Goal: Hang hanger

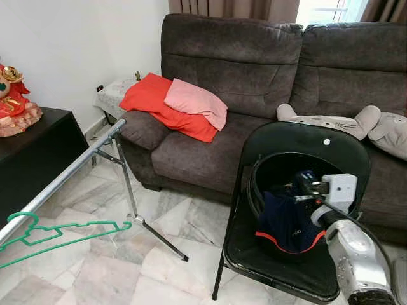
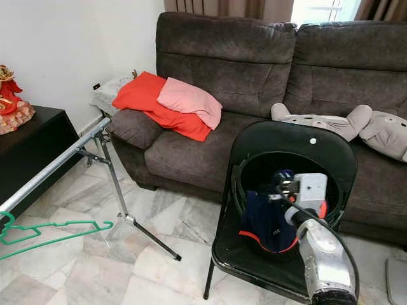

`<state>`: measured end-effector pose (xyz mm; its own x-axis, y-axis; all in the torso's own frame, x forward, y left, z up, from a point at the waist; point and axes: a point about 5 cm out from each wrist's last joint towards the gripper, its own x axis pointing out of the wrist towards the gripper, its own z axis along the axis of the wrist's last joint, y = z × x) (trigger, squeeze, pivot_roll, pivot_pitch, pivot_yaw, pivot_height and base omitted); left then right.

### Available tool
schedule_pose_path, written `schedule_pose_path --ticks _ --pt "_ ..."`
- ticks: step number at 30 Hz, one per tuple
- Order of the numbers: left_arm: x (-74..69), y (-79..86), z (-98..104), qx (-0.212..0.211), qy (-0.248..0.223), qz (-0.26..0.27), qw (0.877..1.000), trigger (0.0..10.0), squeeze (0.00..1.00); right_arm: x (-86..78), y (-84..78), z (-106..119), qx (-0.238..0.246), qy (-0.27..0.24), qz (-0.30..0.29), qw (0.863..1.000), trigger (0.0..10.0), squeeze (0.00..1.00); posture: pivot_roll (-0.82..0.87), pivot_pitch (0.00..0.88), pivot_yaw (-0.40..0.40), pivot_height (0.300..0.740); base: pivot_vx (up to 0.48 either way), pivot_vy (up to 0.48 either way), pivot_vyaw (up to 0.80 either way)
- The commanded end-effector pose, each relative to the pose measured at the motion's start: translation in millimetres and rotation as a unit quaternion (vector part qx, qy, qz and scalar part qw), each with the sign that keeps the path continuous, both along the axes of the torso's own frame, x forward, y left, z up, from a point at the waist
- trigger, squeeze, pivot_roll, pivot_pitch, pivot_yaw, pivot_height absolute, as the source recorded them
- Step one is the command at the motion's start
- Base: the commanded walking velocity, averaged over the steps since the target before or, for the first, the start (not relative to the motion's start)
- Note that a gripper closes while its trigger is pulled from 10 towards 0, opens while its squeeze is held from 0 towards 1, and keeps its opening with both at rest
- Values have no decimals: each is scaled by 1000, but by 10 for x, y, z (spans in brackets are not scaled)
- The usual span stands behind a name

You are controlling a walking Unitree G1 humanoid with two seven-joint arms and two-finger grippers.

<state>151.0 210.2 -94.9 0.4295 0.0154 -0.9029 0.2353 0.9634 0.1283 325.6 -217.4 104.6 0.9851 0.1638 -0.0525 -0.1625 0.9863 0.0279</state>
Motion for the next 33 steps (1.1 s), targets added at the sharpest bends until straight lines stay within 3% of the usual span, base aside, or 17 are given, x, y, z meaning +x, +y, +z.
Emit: schedule_pose_path --ticks 1,6,17,23,24,27,28,29,30,33 --pt "-40 19 -14 5 11 2 1000 10000 0 -28 74 -170 -23 56 35 998 0 0 5 0 23 740 0 0 0" --pt "-42 21 -15 6 12 0 1000 10000 0 -79 106 -289 -25 86 51 995 0 0 5 0 26 740 0 0 0" --pt "-46 18 -17 10 15 -2 1000 10000 0 -98 520 -167 -40 72 185 979 0 0 8 0 19 740 0 0 0" --pt "-48 10 -20 9 15 0 1000 10000 0 -86 621 -194 -53 96 194 975 314 0 8 0 13 740 0 0 0" --pt "-49 9 -20 8 16 0 1000 10000 0 -88 622 -203 -54 99 193 975 10000 0 9 0 12 740 0 0 0" --pt "-50 4 -22 7 16 0 1000 10000 0 -102 617 -230 -53 109 184 975 10000 0 9 0 11 740 0 0 0" --pt "-51 3 -22 7 16 0 1000 10000 0 -105 604 -243 -52 115 178 976 10000 545 9 0 10 740 0 0 0" --pt "-52 1 -23 7 16 0 1000 10000 0 -106 586 -255 -60 118 171 976 10000 882 9 0 10 740 0 0 0" --pt "-52 0 -23 7 16 0 1000 10000 0 -106 577 -261 -63 120 168 976 10000 1000 9 0 10 740 0 0 0" --pt "-53 3 -23 8 17 0 1000 10000 0 -101 551 -270 -65 123 155 978 10000 1000 8 0 10 740 0 0 0"
